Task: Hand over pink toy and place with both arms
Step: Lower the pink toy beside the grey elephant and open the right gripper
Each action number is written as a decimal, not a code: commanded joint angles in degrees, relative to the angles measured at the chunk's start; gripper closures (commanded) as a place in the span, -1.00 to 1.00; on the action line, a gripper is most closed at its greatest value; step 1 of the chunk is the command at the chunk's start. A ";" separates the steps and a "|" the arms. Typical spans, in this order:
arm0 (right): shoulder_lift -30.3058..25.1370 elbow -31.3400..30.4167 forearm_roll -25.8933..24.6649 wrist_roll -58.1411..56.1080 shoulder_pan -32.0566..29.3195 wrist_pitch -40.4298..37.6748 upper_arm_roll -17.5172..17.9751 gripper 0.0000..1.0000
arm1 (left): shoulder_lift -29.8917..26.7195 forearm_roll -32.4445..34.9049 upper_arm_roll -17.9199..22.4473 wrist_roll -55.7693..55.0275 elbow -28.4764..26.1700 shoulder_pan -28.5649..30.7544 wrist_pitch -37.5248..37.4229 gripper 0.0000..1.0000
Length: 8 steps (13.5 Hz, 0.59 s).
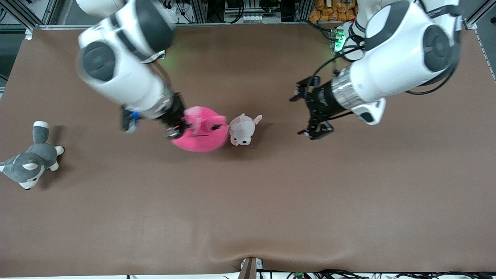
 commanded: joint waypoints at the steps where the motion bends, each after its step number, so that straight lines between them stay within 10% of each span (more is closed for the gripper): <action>1: -0.47 -3.12 -0.12 -13.90 -8.95 -1.43 1.11 1.00 | -2.20 8.21 -0.35 5.20 -0.13 -0.47 -1.20 -1.00; 8: 4.18 -13.32 8.58 -51.55 -30.76 -1.53 1.11 1.00 | -2.90 21.95 -0.09 40.72 -0.74 1.88 -7.43 -1.00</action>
